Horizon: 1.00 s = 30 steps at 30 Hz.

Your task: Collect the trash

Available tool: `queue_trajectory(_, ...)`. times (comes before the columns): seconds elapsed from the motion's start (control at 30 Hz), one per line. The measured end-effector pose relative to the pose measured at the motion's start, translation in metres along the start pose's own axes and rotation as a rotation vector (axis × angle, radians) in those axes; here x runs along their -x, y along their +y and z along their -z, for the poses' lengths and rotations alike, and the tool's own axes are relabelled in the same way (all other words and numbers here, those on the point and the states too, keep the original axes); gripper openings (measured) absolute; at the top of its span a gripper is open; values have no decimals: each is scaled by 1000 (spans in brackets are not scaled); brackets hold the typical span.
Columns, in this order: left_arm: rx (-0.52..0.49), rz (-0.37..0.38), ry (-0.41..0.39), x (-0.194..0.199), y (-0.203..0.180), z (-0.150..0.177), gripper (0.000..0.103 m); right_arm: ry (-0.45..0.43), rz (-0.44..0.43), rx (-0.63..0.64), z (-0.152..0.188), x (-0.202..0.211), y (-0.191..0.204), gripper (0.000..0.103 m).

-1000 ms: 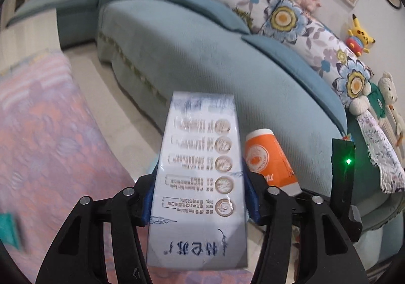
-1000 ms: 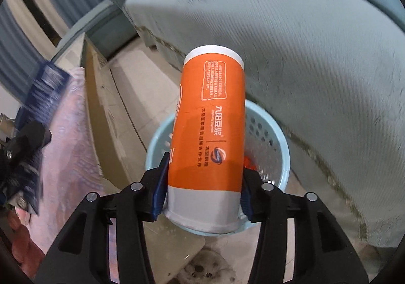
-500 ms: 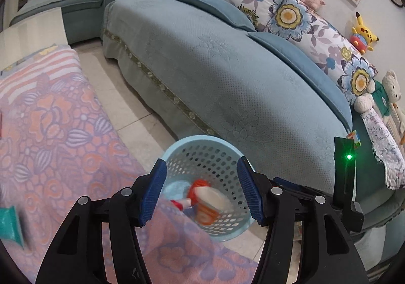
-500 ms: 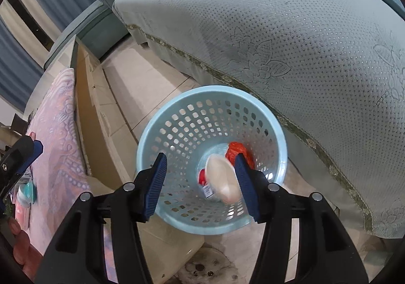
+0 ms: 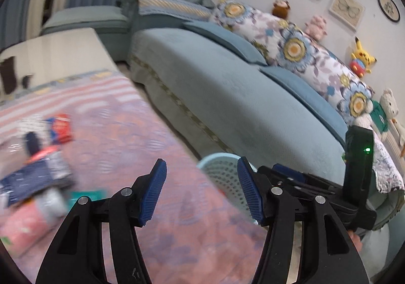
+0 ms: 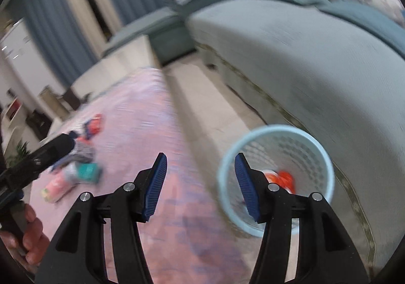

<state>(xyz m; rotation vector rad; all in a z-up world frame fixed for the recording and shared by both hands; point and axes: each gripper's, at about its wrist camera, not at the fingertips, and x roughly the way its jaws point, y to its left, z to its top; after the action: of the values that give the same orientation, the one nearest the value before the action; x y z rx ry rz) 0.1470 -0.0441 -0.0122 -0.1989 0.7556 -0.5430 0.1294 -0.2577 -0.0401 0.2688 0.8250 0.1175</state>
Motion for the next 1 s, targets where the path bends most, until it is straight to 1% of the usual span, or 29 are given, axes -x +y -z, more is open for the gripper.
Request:
queue_trajectory(0.07, 13, -37, -26, 21, 17, 2, 60, -7, -44, 48, -3, 0, 28, 52)
queue_trajectory(0.13, 25, -106, -56, 47, 40, 7, 61, -5, -69, 88, -4, -4, 49, 52)
queue_trajectory(0.2, 49, -162, -69, 68, 65, 13, 63, 2, -86, 129, -3, -9, 71, 52)
queue_trajectory(0.27, 72, -202, -71, 81, 87, 19, 64, 15, -120, 171, 2, -17, 92, 52)
queue_trajectory(0.3, 90, -235, -70, 90, 103, 23, 65, 23, -143, 193, 5, -23, 105, 52)
queue_trajectory(0.4, 155, -295, -58, 106, 147, 33, 66, 52, -162, 251, 12, -39, 131, 52)
queue_trajectory(0.47, 179, -309, -37, 106, 165, 36, 68, 80, -187, 288, 17, -51, 145, 52)
queue_trajectory(0.53, 205, -319, -7, 102, 185, 40, 68, 116, -191, 337, 22, -69, 159, 52)
queue_trajectory(0.57, 215, -313, 13, 98, 195, 43, 68, 132, -198, 354, 24, -75, 164, 52)
queue_trajectory(0.63, 221, -309, 44, 90, 202, 47, 68, 174, -225, 377, 27, -93, 170, 52)
queue_trajectory(0.7, 222, -285, 79, 82, 207, 50, 68, 201, -233, 396, 26, -109, 177, 52)
queue_trajectory(0.77, 199, -269, 116, 76, 208, 53, 66, 227, -255, 401, 24, -123, 183, 52)
queue_trajectory(0.87, 157, -270, 137, 75, 204, 56, 65, 257, -282, 402, 23, -135, 188, 52)
queue_trajectory(0.9, 148, -258, 153, 76, 202, 57, 62, 269, -293, 404, 23, -138, 188, 52)
queue_trajectory(0.93, 137, -250, 174, 76, 199, 59, 60, 284, -298, 405, 25, -140, 188, 52)
queue_trajectory(1.0, 105, -251, 222, 74, 191, 65, 60, 299, -303, 412, 28, -139, 188, 50)
